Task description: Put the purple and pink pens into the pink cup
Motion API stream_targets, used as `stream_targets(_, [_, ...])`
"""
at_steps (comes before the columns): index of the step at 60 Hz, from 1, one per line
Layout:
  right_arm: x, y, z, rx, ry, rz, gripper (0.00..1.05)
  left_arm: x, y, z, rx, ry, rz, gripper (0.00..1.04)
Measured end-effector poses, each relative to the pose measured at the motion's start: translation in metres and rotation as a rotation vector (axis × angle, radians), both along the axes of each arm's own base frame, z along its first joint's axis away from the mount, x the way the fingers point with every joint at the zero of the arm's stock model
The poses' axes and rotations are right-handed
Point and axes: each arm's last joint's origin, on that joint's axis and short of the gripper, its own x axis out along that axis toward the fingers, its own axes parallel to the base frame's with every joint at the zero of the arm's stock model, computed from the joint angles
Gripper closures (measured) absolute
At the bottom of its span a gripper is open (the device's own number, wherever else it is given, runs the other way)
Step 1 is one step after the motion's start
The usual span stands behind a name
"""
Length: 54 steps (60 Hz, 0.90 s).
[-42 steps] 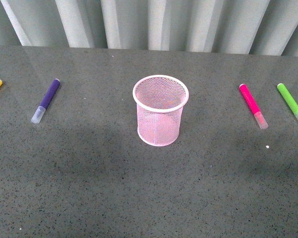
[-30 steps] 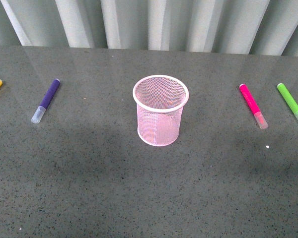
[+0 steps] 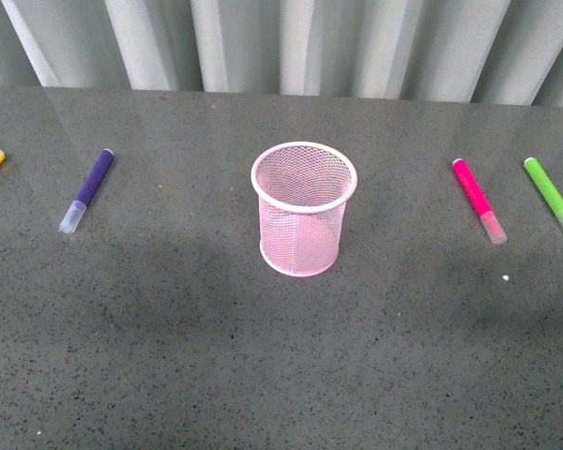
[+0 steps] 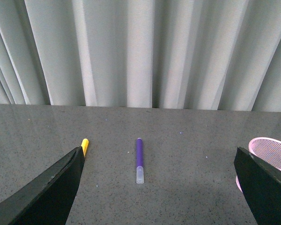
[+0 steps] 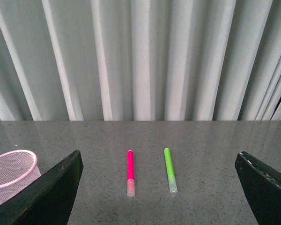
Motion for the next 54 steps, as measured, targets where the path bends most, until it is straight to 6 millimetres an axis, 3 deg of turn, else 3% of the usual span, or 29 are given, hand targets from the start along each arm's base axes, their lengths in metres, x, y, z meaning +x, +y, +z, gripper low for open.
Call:
stream_targets(47, [0.0000, 0.0000, 0.0000, 0.000, 0.000, 0.000, 0.07, 0.0000, 0.0000, 0.0000, 0.000, 0.000, 0.000, 0.07])
stream_targets(54, [0.0000, 0.0000, 0.0000, 0.000, 0.000, 0.000, 0.07, 0.0026, 0.0015, -0.0072, -0.113, 0.272, 0.105, 0.07])
